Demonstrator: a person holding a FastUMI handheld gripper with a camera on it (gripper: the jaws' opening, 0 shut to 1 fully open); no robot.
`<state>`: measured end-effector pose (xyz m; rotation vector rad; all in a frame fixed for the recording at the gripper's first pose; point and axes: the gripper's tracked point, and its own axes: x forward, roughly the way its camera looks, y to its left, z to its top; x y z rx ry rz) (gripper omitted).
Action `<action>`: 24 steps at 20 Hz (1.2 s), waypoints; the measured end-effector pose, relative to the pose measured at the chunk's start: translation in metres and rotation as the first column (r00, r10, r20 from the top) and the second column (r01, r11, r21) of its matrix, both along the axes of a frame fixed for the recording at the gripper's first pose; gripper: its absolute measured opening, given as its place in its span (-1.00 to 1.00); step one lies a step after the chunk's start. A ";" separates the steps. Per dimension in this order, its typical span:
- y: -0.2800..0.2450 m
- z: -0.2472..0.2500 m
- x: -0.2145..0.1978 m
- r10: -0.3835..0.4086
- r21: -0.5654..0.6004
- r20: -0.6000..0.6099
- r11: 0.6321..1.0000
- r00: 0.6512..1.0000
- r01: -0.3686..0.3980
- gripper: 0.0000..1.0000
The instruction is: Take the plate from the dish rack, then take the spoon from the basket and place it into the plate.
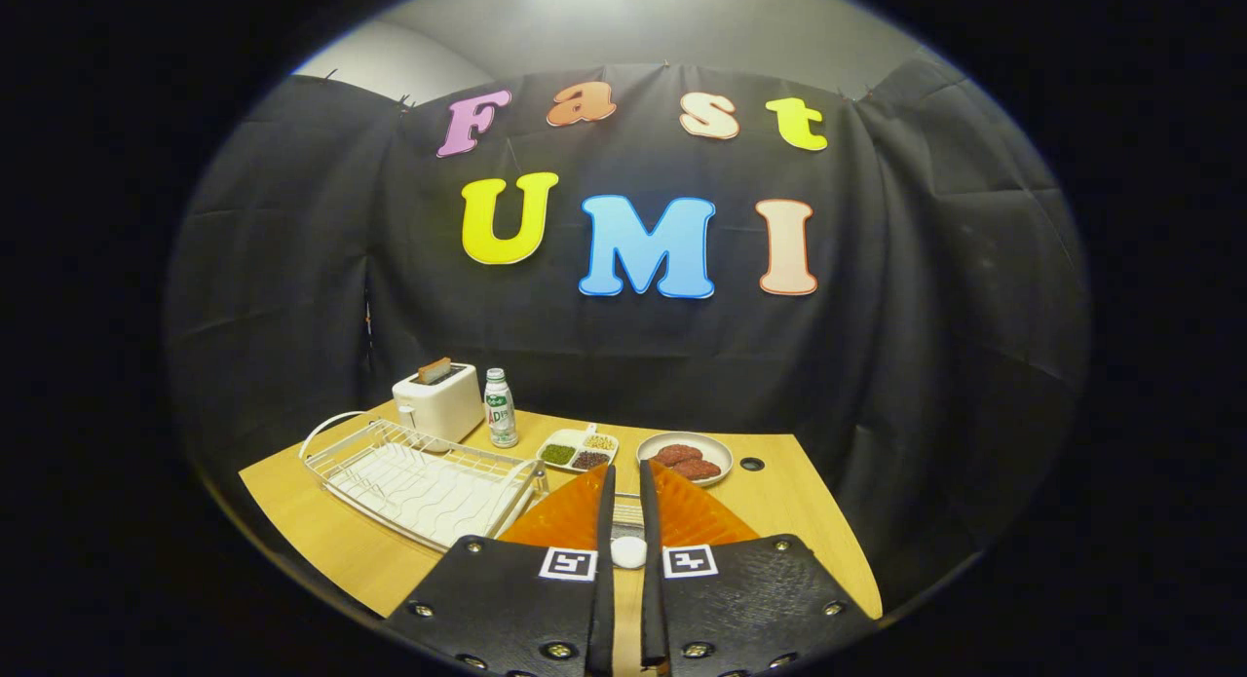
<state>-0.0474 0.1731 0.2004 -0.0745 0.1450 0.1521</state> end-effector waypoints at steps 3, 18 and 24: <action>0.010 -0.010 -0.008 0.013 -0.003 -0.029 1.000 0.999 -0.013 -0.79; 0.061 -0.052 -0.021 0.085 0.011 -0.156 0.996 0.984 -0.084 -0.79; 0.088 -0.079 -0.018 0.136 -0.001 -0.223 0.990 0.965 -0.140 -0.79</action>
